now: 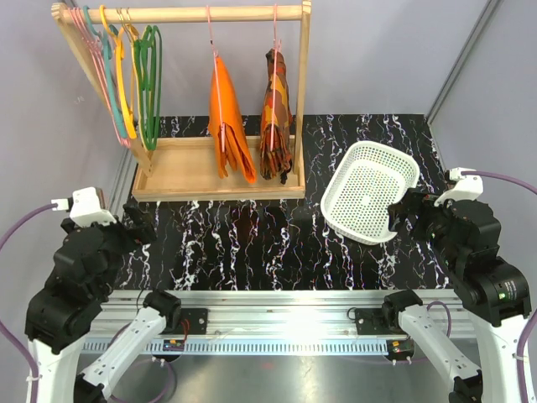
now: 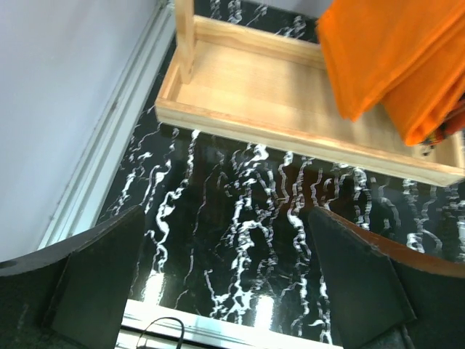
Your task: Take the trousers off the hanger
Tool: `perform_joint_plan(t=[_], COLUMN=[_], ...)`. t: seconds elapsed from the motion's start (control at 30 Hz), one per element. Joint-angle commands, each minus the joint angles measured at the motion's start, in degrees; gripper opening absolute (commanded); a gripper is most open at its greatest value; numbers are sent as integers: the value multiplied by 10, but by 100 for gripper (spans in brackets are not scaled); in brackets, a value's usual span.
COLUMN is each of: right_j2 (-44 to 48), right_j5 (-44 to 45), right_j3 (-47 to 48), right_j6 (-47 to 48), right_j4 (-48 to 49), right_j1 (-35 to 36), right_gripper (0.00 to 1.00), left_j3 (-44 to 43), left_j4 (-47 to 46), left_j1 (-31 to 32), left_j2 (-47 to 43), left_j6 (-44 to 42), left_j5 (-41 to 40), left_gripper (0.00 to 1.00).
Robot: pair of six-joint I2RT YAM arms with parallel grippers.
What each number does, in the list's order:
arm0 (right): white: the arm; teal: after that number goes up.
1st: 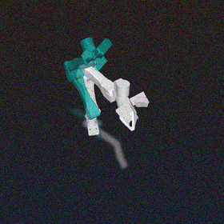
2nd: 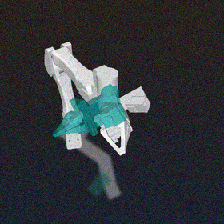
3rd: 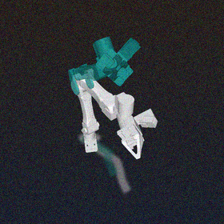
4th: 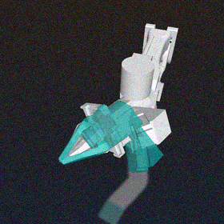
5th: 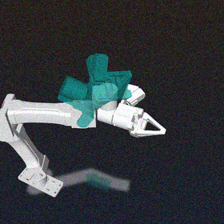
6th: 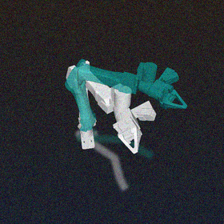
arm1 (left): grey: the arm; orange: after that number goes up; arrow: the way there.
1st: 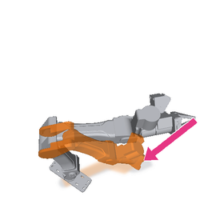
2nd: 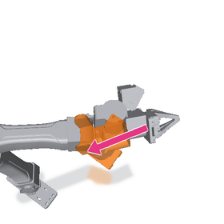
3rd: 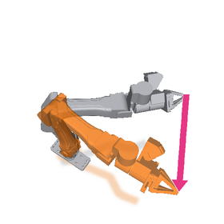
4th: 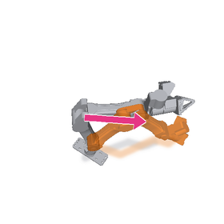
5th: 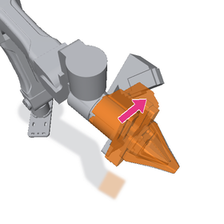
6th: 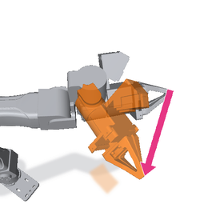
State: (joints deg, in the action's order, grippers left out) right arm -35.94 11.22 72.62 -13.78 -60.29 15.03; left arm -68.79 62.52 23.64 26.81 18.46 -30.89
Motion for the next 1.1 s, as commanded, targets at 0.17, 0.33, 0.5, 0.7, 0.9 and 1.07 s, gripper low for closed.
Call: perform_joint_plan(t=[0.17, 0.33, 0.5, 0.7, 0.9, 1.07], right_j2=[-5, 5, -4, -3, 2, 8], right_j5=[-39, -78, -96, -101, -136, -185], right_j3=[-5, -27, -19, -12, -14, -31], right_j6=[-10, -30, -37, -40, -49, -57], right_j4=[34, 68, 74, 84, 89, 94], right_j1=[3, 3, 3, 4, 4, 3], right_gripper=[99, 99, 99, 99, 99, 99], left_j3=[-185, -219, -247, -348, -465, -547], left_j4=[-37, -147, -225, -217, -164, -137], left_j1=[3, 2, 2, 3, 17, 62], left_j2=[82, 126, 202, 327, 458, 568], left_j6=[10, 68, 96, 56, -5, -54], left_j5=[165, 305, 377, 276, 215, 88], left_gripper=[99, 99, 99, 99, 99, 99])
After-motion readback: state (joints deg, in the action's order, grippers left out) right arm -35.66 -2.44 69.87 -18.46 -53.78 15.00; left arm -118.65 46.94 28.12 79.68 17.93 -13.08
